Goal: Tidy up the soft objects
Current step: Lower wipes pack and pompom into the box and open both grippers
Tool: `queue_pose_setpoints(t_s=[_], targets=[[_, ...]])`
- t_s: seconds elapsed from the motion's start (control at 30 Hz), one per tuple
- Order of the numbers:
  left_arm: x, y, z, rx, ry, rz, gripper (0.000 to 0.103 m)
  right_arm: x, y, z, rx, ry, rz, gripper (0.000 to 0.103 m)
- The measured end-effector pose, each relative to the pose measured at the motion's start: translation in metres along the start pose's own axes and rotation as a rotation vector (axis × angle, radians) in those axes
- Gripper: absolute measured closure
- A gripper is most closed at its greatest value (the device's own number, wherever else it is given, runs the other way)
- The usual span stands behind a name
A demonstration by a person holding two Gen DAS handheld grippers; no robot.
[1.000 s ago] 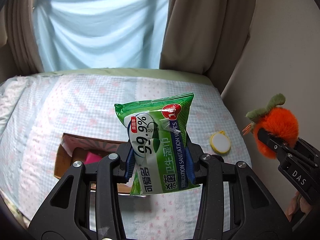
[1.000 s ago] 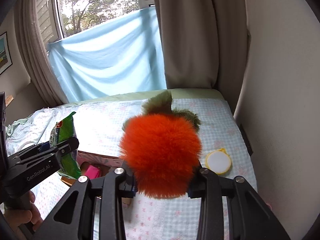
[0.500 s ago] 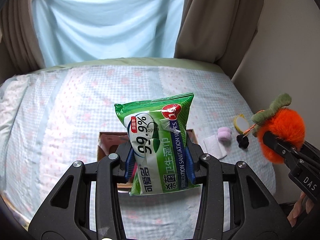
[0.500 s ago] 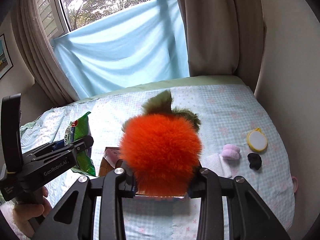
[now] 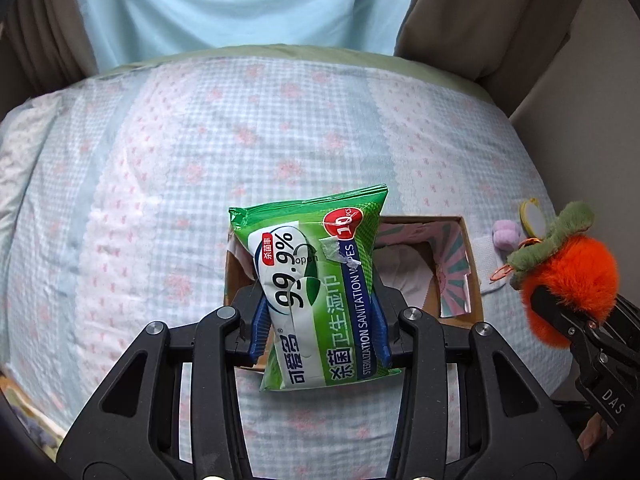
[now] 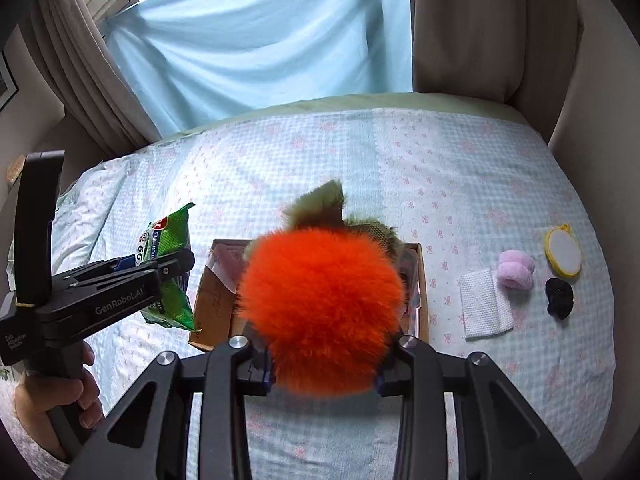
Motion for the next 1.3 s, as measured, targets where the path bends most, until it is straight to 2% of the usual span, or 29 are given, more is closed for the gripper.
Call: queue_pose_setpoints(t_s=[0.1,0.3,0.47,0.6,0.8,0.87,0.9,0.93,0.97,1.03,1.07,1.3], targets=[[-0.003,0.004,-0.029,0.008,0.052,-0.019,0.066,0.000,0.002,-0.027,0.006,0.060,0.008,0.071],[-0.014,0.013,-0.090,0.020,0.190,0.003,0.066,-0.007,0.000,-0.086,0.020,0.197,0.045,0.071],[-0.022,0.020,-0.144,0.032,0.317,-0.011,0.066,-0.018,-0.014,-0.139,0.054,0.333,-0.004,0.071],[-0.026,0.016,-0.166,0.033,0.365,-0.058,0.066,-0.024,-0.018,-0.161,0.053,0.388,-0.002,0.071],[-0.024,0.012,-0.170,0.039,0.383,-0.113,0.065,-0.033,-0.014,-0.174,0.067,0.446,0.040,0.071],[-0.020,0.009,-0.169,0.012,0.378,-0.119,0.061,-0.036,-0.014,-0.176,0.059,0.444,0.065,0.060],[-0.018,0.006,-0.168,-0.002,0.374,-0.125,0.042,-0.038,-0.013,-0.177,0.062,0.440,0.077,0.058],[-0.016,0.004,-0.166,-0.003,0.370,-0.133,0.024,-0.040,-0.013,-0.177,0.066,0.437,0.083,0.049],[-0.014,0.004,-0.164,0.004,0.360,-0.139,0.001,-0.043,-0.014,-0.177,0.068,0.437,0.084,0.032],[-0.009,0.000,-0.157,-0.018,0.323,-0.135,0.000,-0.051,-0.014,-0.176,0.078,0.449,0.098,0.005],[-0.008,-0.002,-0.155,-0.025,0.325,-0.134,0.000,-0.055,-0.014,-0.174,0.087,0.456,0.111,0.000],[-0.008,-0.010,-0.144,-0.027,0.320,-0.148,0.000,-0.067,-0.016,-0.159,0.097,0.433,0.114,0.000]])
Point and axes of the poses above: each gripper's, at about its wrist camera, not at the fingertips, and z roughly against the way its jaws point, y to its left, x to its top, the point moved 8 cm from there along -z, roughly the way its jaws point, and after that the axes turned 5 degrees about -z, right-handed, at the moved point
